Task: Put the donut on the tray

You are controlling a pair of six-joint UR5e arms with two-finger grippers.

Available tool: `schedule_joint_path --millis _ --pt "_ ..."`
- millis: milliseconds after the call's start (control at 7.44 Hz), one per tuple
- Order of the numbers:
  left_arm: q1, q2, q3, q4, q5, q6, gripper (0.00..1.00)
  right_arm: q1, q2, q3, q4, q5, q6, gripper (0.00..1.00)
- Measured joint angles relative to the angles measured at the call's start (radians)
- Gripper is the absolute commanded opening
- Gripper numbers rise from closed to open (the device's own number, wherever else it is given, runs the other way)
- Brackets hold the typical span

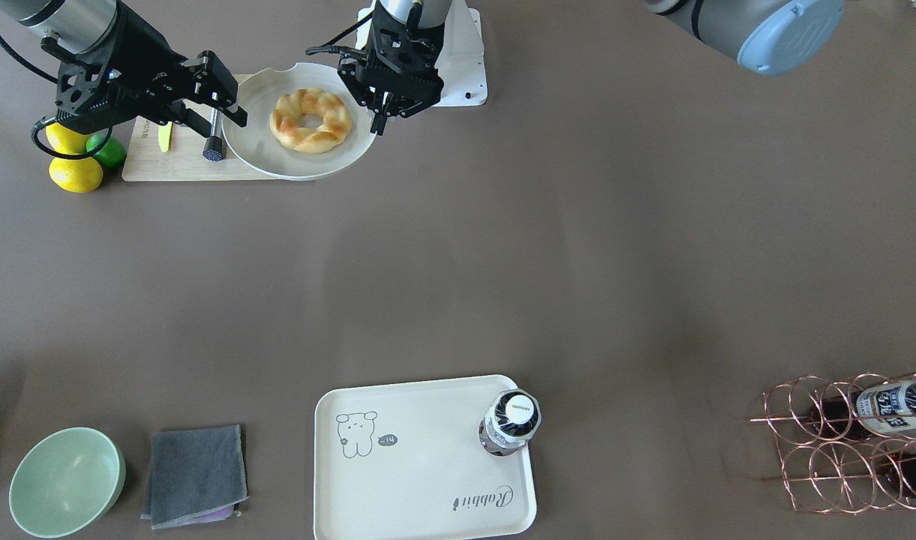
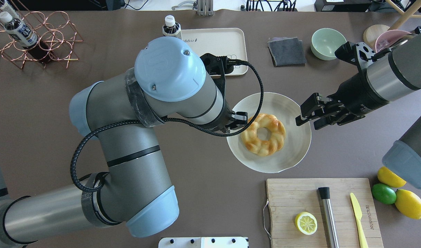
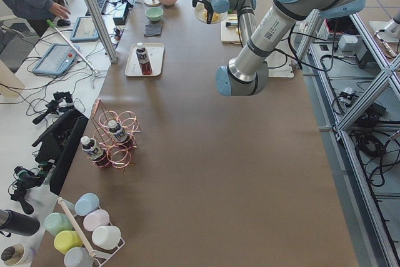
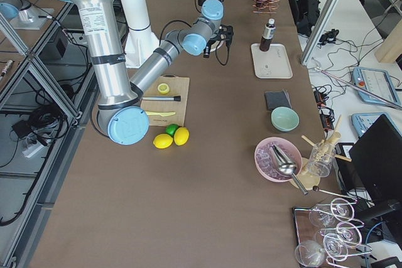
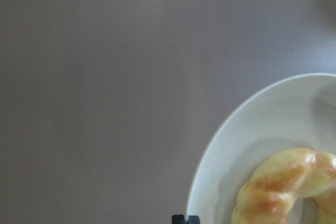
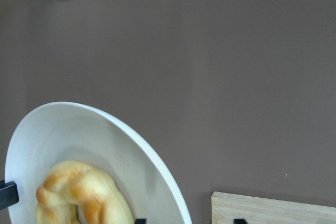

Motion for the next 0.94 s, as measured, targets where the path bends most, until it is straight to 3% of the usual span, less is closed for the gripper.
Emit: schedule_joint_path --millis 134,269,672,807,941 --pt "0.000 0.000 -0.001 0.000 0.000 0.000 0.00 -0.002 0.000 0.001 0.000 0.000 -0.001 0.06" --pt "0.000 -0.001 -0.001 0.000 -0.001 0.000 0.00 -0.003 -0.001 0.005 0.000 0.000 0.000 0.00" --pt "0.000 -0.006 -0.004 0.000 -0.002 -0.001 0.00 -0.004 -0.002 0.013 0.000 0.001 0.000 0.00" --pt "0.000 -0.007 -0.004 0.000 -0.003 -0.002 0.11 -0.005 -0.002 0.014 0.000 0.001 0.000 0.00" --pt "0.000 -0.008 -0.005 0.000 -0.004 -0.003 0.84 -0.005 -0.002 0.015 0.000 0.003 0.000 0.00"
